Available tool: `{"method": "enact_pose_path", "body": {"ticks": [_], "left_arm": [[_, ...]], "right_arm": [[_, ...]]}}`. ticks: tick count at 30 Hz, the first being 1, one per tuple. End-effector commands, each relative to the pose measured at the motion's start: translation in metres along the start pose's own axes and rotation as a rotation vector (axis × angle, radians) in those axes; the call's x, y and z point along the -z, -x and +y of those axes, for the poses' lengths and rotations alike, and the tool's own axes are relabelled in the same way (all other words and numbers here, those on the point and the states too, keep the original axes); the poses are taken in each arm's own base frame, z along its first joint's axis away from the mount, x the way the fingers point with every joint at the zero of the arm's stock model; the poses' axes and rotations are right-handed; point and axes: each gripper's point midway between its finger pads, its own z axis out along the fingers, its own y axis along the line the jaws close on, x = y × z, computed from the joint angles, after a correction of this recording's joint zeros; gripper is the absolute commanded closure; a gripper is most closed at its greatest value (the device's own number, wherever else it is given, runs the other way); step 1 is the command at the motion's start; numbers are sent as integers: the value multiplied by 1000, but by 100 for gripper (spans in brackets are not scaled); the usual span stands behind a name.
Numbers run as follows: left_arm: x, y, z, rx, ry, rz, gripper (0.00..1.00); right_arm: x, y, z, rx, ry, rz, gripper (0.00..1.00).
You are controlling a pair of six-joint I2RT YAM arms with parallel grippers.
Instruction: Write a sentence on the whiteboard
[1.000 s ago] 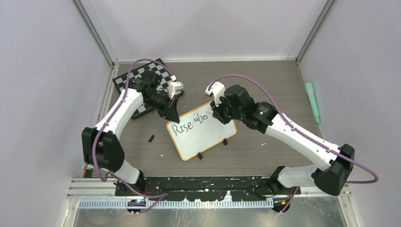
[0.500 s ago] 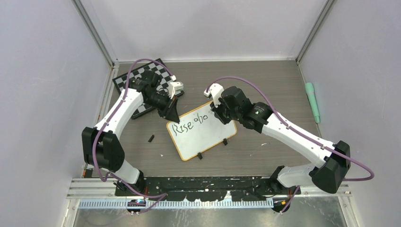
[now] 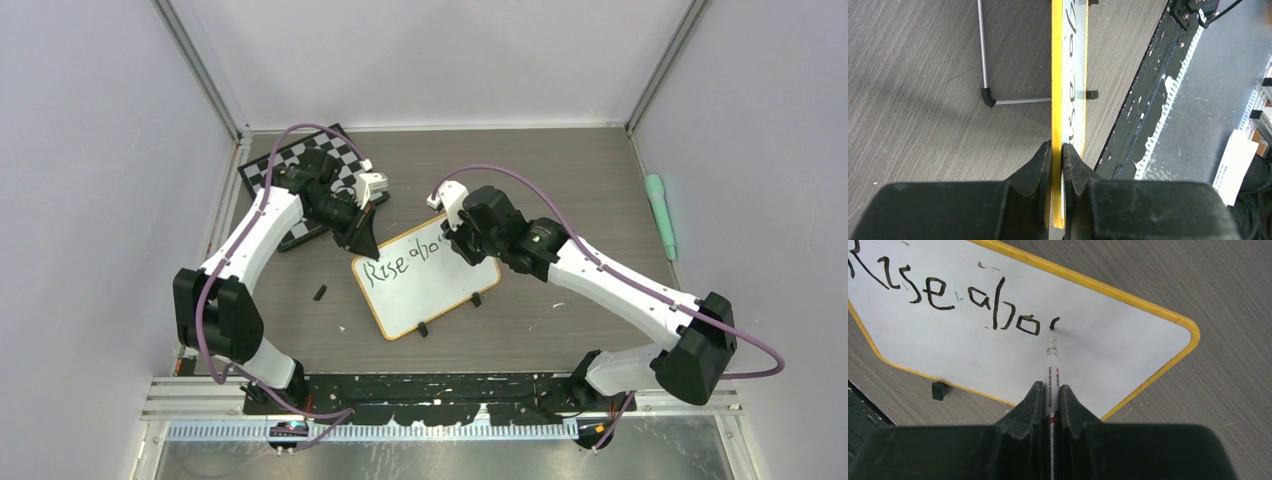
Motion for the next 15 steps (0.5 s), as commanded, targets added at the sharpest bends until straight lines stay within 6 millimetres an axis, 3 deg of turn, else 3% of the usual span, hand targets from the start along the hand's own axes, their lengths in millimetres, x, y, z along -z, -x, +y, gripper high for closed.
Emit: {"method": "enact_pose_path", "body": {"ticks": [1,8,15], "left_arm": [[1,5,-1,-54,-3,-8,99],[1,5,-1,-51,-5,-6,99],[-1,5,0,-46,-8,-5,99]], "right_arm": [[-3,-4,-6,-8,-28,-11,100],[1,-13,-5,-15,-29,2,100],[4,9,-14,-8,-58,-39,100]]}}
